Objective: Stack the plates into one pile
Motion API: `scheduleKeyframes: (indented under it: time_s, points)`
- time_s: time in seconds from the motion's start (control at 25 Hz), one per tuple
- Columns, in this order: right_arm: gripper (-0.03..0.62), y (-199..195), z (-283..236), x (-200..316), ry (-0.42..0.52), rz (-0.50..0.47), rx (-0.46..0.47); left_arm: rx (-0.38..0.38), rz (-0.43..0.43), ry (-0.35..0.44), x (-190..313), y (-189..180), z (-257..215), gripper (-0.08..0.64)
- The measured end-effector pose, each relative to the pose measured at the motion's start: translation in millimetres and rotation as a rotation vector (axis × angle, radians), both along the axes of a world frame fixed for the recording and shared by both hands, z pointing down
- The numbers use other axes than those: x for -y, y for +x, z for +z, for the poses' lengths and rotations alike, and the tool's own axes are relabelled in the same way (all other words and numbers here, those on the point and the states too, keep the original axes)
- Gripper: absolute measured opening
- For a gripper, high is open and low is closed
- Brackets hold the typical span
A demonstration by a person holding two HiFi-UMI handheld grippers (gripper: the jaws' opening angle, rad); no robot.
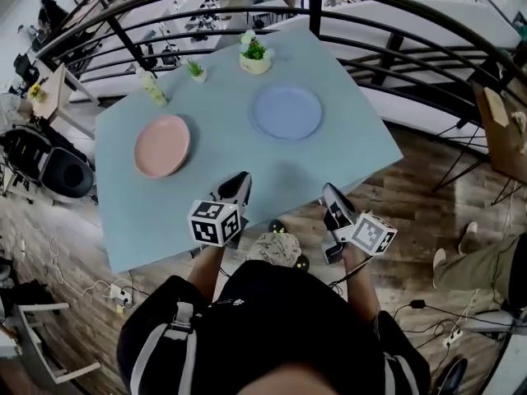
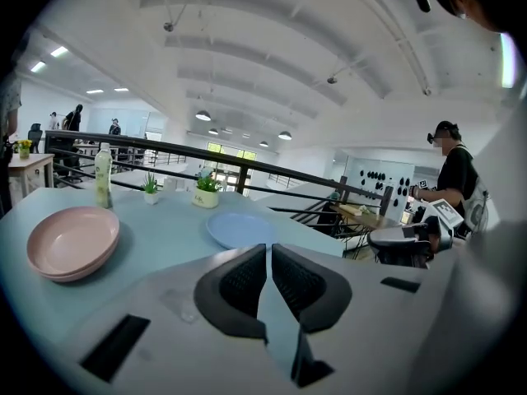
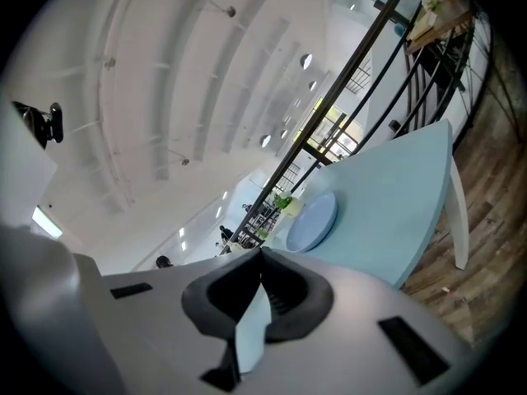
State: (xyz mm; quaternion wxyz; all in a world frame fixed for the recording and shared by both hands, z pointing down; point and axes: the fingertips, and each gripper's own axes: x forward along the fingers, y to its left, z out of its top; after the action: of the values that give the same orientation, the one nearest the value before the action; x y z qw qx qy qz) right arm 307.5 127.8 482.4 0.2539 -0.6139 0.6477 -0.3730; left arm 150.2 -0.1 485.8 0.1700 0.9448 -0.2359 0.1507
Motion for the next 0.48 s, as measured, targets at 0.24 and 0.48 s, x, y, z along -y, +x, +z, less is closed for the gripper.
scheduleKeyframes:
  time_s: [0.24,0.48]
  points:
    - [0.003,15,-2,10,-0.001,0.011,-0.017,-0.032,0.043,-0.005,18,37,0,0.031]
    - [0.006,38,-3,53,0.007,-0.021,-0.027,-0.071,0.039,-0.021,43,67,-4,0.031]
